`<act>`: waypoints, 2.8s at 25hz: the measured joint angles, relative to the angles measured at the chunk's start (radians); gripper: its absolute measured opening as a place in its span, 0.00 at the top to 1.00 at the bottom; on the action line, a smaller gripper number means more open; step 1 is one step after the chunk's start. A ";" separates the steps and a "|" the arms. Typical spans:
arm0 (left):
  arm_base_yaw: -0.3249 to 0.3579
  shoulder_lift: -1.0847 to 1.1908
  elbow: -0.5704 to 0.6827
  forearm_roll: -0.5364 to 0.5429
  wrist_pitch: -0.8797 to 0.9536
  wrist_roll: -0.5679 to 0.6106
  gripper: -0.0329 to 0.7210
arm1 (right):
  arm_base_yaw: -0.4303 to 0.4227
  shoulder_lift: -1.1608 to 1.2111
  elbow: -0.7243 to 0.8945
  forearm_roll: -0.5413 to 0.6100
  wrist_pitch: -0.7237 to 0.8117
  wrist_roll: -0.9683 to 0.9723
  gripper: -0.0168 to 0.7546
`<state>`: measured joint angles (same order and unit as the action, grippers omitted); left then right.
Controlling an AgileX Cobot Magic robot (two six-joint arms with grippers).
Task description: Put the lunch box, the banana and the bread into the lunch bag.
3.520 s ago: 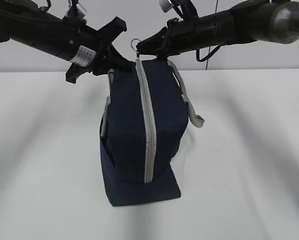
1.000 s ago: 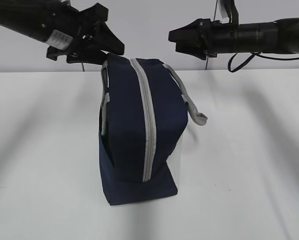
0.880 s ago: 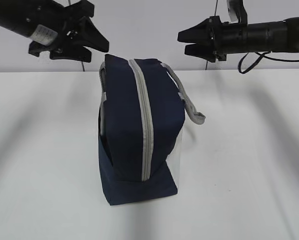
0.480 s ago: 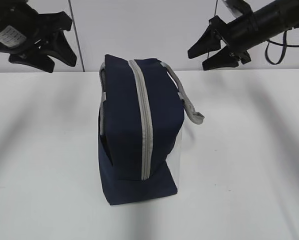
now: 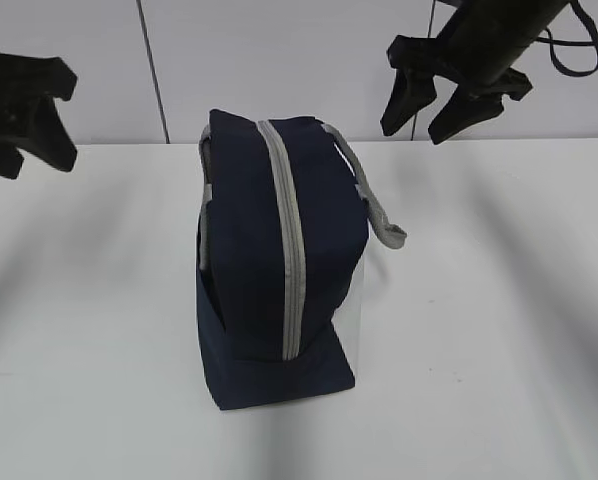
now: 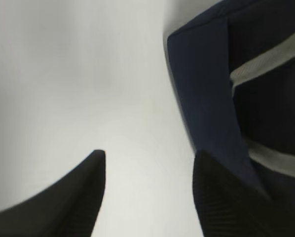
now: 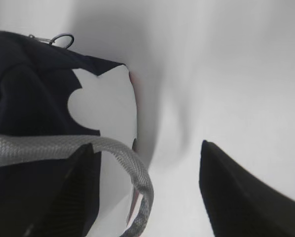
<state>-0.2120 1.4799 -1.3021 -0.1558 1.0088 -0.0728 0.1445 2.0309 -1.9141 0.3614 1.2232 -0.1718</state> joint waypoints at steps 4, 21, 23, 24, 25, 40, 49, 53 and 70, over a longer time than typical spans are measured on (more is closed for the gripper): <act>-0.001 -0.112 0.108 0.027 0.012 0.000 0.43 | 0.065 -0.101 0.082 -0.095 0.002 0.031 0.34; -0.001 -0.673 0.439 0.087 0.111 0.000 0.43 | 0.107 -0.788 0.806 -0.205 -0.115 0.045 0.34; -0.002 -0.746 0.478 0.088 0.136 -0.002 0.43 | 0.107 -0.894 0.899 -0.208 -0.143 0.045 0.34; -0.002 -0.785 0.495 0.088 0.145 -0.003 0.43 | 0.107 -0.938 0.941 -0.210 -0.149 0.045 0.34; -0.002 -0.819 0.514 0.088 0.155 -0.004 0.43 | 0.107 -0.990 0.973 -0.210 -0.155 0.045 0.34; -0.002 -1.190 0.707 0.095 0.217 -0.007 0.43 | 0.107 -1.642 1.302 -0.248 -0.038 0.048 0.34; -0.002 -1.216 0.710 0.100 0.112 0.043 0.43 | 0.107 -1.934 1.370 -0.348 0.005 0.117 0.34; -0.002 -1.216 0.745 0.113 0.074 0.049 0.43 | 0.107 -1.963 1.372 -0.385 0.001 0.126 0.34; -0.002 -1.216 0.780 0.118 0.088 0.051 0.43 | 0.108 -1.963 1.411 -0.415 -0.079 0.128 0.34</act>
<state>-0.2137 0.2640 -0.5218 -0.0382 1.0971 -0.0219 0.2525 0.0679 -0.5029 -0.0533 1.1442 -0.0439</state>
